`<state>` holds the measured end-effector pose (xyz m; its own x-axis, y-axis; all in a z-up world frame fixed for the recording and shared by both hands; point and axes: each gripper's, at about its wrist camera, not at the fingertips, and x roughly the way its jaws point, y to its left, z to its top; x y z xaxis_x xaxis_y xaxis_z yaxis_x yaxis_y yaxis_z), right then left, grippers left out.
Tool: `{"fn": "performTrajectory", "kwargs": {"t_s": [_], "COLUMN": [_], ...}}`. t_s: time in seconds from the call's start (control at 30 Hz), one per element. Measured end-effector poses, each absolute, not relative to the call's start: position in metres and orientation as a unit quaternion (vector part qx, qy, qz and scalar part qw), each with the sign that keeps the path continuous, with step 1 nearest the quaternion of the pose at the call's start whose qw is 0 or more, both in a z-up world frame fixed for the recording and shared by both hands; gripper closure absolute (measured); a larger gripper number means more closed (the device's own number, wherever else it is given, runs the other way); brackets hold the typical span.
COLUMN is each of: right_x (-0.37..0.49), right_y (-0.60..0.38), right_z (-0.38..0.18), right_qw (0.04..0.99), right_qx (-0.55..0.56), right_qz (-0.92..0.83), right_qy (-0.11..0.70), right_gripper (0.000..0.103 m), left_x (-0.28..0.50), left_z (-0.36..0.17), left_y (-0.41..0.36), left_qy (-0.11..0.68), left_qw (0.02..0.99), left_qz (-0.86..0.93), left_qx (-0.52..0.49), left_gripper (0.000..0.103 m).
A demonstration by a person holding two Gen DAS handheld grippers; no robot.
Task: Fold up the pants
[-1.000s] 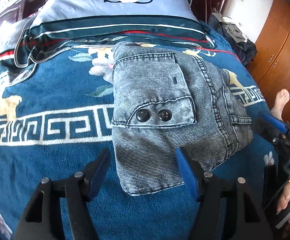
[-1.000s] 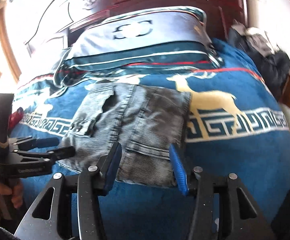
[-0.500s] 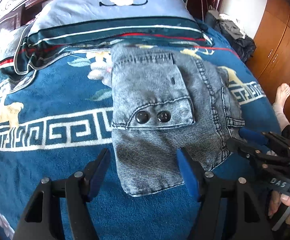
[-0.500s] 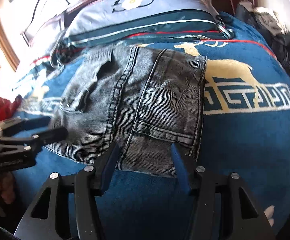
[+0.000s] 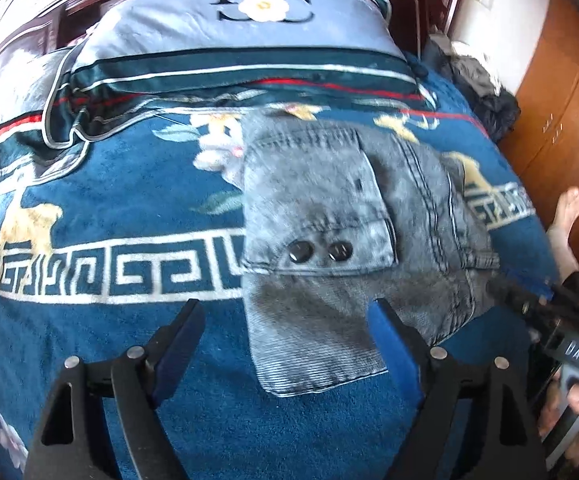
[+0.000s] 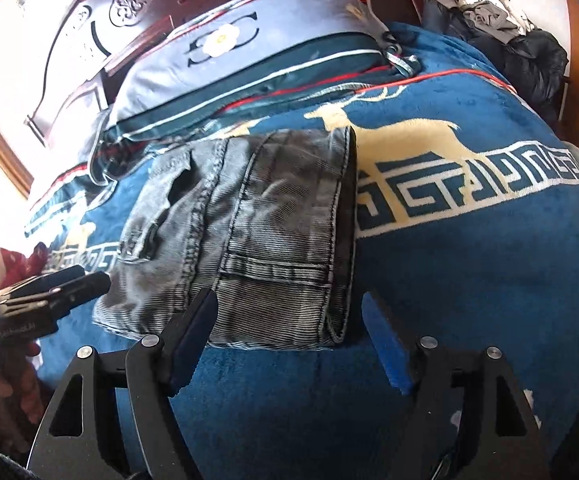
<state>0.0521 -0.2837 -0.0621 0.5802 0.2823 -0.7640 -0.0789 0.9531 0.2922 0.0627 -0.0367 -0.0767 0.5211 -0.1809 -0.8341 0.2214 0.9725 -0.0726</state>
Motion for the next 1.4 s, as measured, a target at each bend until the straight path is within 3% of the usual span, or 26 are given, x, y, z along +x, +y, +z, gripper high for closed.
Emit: {"fn": "performTrajectory", "kwargs": {"t_s": [0.2, 0.4, 0.5, 0.57, 0.93, 1.4], "right_x": [0.097, 0.169, 0.186, 0.192, 0.133, 0.112], "right_y": [-0.275, -0.306, -0.298, -0.3, -0.333, -0.318], "right_z": [-0.043, -0.059, -0.075, -0.097, -0.065, -0.101], "right_qw": [0.888, 0.859, 0.854, 0.844, 0.846, 0.806], "right_qx": [0.088, 0.177, 0.102, 0.05, 0.191, 0.239], "right_qz": [0.12, 0.096, 0.069, 0.035, 0.121, 0.163], "right_qy": [0.435, 0.471, 0.506, 0.533, 0.483, 0.517], "right_gripper": [0.029, 0.029, 0.029, 0.022, 0.022, 0.02], "left_x": [0.064, 0.068, 0.068, 0.07, 0.071, 0.146], "left_z": [-0.097, -0.105, -0.106, -0.107, -0.06, -0.092], "left_y": [-0.042, -0.041, -0.043, -0.042, -0.019, 0.0], "left_qy": [0.493, 0.497, 0.496, 0.499, 0.442, 0.517], "left_qw": [0.862, 0.859, 0.86, 0.858, 0.887, 0.844], "left_qz": [-0.113, -0.119, -0.121, -0.123, -0.132, -0.103], "left_qx": [0.028, 0.023, 0.025, 0.02, -0.029, -0.1], "left_gripper": [0.016, 0.016, 0.013, 0.012, 0.014, 0.014]}}
